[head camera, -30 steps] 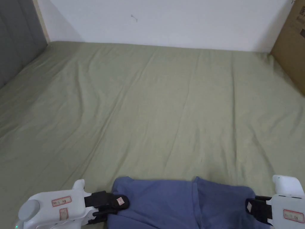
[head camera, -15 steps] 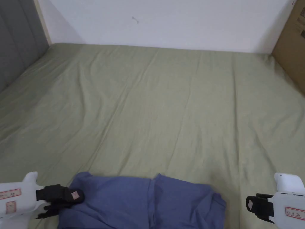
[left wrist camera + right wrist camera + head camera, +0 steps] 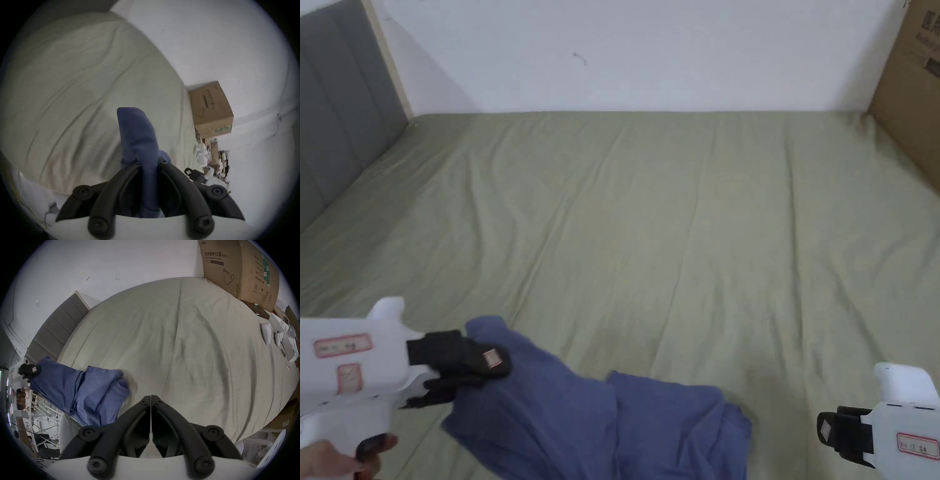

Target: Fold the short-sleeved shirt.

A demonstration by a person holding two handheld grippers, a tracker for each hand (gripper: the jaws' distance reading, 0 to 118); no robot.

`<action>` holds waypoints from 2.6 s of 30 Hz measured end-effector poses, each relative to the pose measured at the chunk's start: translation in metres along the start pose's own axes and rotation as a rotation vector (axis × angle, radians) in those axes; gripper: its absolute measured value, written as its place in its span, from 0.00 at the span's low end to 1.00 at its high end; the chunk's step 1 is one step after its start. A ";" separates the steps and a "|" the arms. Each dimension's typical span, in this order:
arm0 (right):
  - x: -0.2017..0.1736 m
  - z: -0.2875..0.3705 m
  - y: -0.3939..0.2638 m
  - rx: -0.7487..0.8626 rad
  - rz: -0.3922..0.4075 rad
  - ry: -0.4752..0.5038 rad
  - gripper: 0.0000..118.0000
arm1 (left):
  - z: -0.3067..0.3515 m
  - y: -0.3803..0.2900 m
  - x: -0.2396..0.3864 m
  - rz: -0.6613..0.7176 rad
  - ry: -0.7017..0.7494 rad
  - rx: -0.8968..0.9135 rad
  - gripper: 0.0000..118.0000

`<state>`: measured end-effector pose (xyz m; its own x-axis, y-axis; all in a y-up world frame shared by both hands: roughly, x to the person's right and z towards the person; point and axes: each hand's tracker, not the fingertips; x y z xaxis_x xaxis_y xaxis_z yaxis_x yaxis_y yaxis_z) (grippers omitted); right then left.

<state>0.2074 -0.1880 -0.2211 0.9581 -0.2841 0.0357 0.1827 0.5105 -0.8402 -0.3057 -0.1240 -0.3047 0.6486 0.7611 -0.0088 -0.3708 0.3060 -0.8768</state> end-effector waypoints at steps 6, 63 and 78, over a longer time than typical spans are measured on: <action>0.023 0.012 -0.006 0.026 -0.041 0.002 0.00 | -0.075 -0.033 0.082 -0.182 0.010 -0.089 0.11; 0.047 0.026 -0.003 0.072 -0.113 0.075 0.00 | -0.196 -0.145 0.095 -0.325 -0.087 -0.345 0.00; -0.056 -0.065 -0.002 -0.141 0.153 0.178 0.00 | -0.082 -0.103 -0.028 -0.049 -0.039 -0.088 0.00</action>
<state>0.1390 -0.2259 -0.2564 0.9160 -0.3570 -0.1829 -0.0059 0.4438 -0.8961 -0.2309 -0.2236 -0.2532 0.6377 0.7685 0.0519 -0.2785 0.2928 -0.9147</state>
